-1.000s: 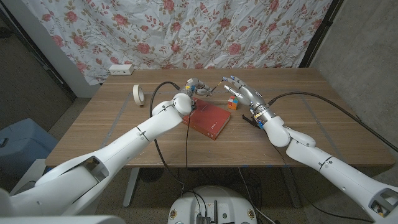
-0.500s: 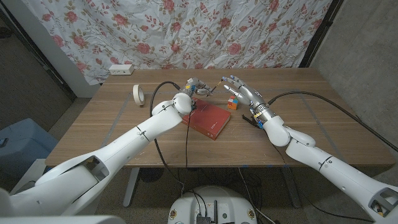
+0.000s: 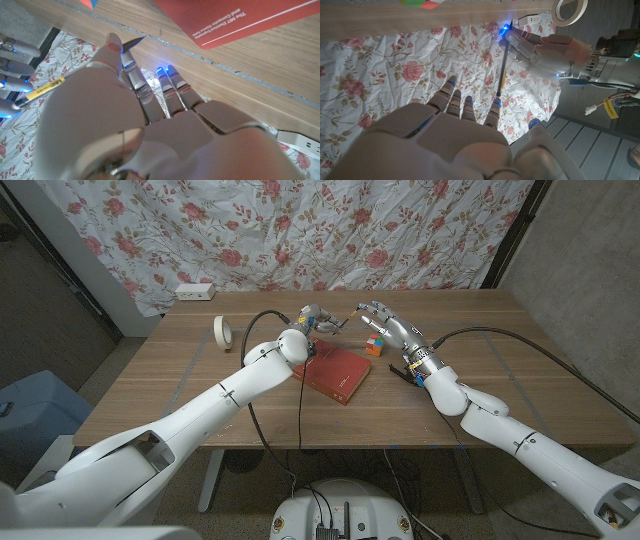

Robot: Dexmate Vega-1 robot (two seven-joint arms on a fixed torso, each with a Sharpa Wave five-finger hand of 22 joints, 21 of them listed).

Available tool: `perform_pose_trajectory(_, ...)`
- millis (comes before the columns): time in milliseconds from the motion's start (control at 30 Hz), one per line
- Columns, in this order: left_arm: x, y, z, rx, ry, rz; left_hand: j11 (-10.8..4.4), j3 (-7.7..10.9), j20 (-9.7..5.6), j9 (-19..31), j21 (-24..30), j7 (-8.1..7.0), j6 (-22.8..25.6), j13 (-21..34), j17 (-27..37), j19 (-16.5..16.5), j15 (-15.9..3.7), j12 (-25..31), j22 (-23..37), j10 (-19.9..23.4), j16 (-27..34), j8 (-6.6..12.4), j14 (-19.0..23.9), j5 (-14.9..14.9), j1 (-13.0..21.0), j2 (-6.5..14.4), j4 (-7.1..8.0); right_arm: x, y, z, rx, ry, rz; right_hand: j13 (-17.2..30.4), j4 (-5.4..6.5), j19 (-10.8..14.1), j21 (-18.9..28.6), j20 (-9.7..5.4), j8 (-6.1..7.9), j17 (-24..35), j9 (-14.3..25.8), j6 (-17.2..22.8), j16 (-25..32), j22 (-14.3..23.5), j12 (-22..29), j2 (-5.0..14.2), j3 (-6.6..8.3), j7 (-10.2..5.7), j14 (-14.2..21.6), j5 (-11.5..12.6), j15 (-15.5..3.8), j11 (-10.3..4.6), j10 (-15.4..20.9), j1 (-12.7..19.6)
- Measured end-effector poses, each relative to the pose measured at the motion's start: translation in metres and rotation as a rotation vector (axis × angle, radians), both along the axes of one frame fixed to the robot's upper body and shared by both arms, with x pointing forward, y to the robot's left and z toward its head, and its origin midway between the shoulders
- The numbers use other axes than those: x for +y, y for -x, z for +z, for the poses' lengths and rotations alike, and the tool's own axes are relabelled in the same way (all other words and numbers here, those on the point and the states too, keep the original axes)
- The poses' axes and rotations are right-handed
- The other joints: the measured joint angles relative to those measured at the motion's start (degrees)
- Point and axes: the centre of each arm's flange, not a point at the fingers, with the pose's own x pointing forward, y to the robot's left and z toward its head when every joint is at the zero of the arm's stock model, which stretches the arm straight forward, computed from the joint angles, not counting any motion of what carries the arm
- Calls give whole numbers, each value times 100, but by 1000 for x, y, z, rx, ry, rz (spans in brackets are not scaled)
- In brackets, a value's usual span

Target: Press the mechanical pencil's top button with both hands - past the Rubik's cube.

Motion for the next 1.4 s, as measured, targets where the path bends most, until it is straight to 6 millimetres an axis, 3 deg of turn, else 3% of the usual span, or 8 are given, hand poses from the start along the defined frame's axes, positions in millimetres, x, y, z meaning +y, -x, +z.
perform_pose_trajectory(1133,2,-2,-1,3,-7,2,0,-27,0,0,0,0,0,0,0,0,0,-23,0,0,0,21,0,12,23,-26,-5,-9,-2,6,-2,-16,-8,0,0,0,0,0,-37,1,34,10,0,0,41,2,0,11,43,0,-42,-31,32,2)
perform_pose_trajectory(1400,3,-2,-1,2,-9,6,0,-27,0,0,0,0,0,0,0,0,0,0,0,0,0,21,0,11,29,-29,-6,-11,-2,6,-4,-17,-8,0,0,0,0,0,-59,15,34,10,0,0,41,76,0,11,65,0,-20,-31,32,76)
